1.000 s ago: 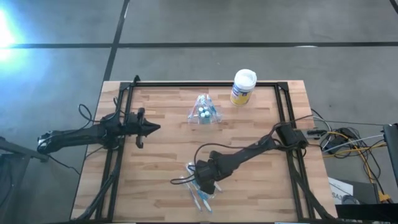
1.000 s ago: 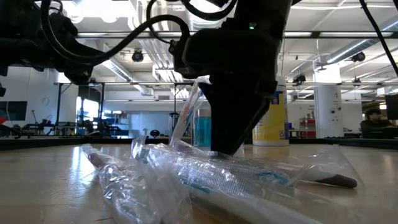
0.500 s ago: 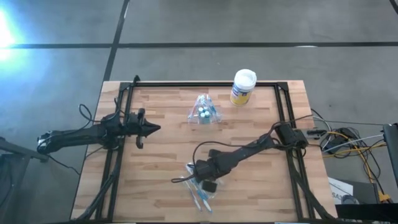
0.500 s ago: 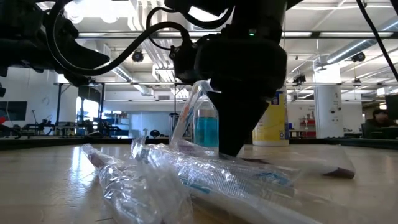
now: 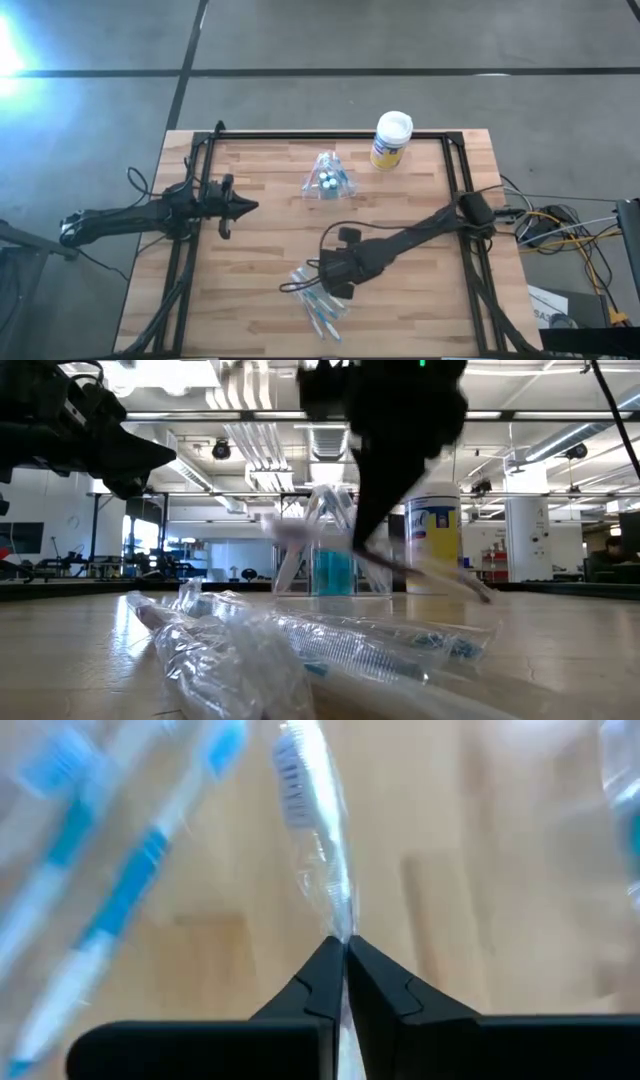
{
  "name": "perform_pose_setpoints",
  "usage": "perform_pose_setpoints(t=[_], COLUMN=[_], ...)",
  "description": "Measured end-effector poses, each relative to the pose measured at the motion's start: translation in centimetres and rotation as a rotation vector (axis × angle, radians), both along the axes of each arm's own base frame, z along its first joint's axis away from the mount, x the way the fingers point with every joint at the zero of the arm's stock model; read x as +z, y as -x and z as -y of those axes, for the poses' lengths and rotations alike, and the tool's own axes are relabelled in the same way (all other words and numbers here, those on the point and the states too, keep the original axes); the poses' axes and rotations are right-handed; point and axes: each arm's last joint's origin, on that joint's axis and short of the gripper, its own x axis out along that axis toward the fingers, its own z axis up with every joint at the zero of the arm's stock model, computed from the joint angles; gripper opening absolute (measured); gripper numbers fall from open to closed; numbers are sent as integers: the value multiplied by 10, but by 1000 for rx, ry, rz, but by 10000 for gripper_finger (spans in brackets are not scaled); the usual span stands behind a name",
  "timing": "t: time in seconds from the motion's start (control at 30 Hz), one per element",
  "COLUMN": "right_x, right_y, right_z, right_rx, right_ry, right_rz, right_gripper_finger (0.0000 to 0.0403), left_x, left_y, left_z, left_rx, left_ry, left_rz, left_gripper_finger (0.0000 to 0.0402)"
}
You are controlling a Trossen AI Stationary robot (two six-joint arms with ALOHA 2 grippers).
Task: Pick & Place toothbrushing station
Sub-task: Put the top violet toothbrush into the transparent organizer
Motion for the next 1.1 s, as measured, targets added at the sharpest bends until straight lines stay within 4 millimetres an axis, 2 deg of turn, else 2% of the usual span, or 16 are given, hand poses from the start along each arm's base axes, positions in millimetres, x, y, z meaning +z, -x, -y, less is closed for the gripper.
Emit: perform_pose_setpoints(t=[0.23, 0.33, 0.47, 0.63, 0.83, 0.93, 1.1], right_x=[63, 81, 79, 59, 44, 41, 53], right_y=[9, 8, 4, -3, -13, -22, -44], right_z=[-9, -9, 3, 41, 83, 90, 90], right_rx=[125, 211, 318, 328, 285, 279, 310], right_ry=[21, -13, -83, -131, -184, -185, -157], right_rz=[292, 462, 653, 867, 972, 974, 1023], right_gripper_finger=[7, 7, 7, 7, 8, 8, 8], left_x=[7, 9, 5, 2, 2, 4, 10], left_y=[0, 0, -1, -2, -5, -6, -8], left_z=[3, 4, 5, 8, 12, 12, 11], left_rx=[-102, -146, -159, -221, -287, -281, -249], left_ry=[-16, -24, -29, -27, -67, -109, -135], left_rz=[75, 92, 87, 105, 108, 136, 172], left_gripper_finger=[15, 20, 27, 43, 106, 144, 190])
